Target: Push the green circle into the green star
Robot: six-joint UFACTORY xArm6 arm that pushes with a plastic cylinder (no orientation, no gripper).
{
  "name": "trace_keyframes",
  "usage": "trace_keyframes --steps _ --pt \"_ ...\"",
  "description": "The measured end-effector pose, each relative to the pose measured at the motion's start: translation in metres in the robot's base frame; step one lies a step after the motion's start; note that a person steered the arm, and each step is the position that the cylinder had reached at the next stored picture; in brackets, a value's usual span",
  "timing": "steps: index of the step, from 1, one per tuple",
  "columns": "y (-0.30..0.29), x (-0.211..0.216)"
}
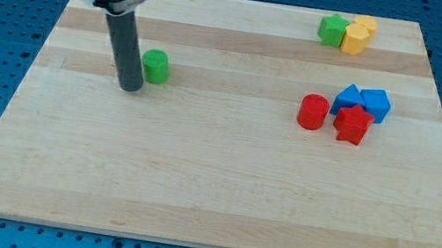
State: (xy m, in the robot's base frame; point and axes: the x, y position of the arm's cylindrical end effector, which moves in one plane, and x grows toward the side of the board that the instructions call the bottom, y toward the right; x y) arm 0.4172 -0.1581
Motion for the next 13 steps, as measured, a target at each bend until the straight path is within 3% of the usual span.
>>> trace_keyframes --steps 2,4,9,13 --pt "0.017 -0.041" --pt "0.070 -0.073" --pt "0.144 -0.056" --pt "0.247 -0.103"
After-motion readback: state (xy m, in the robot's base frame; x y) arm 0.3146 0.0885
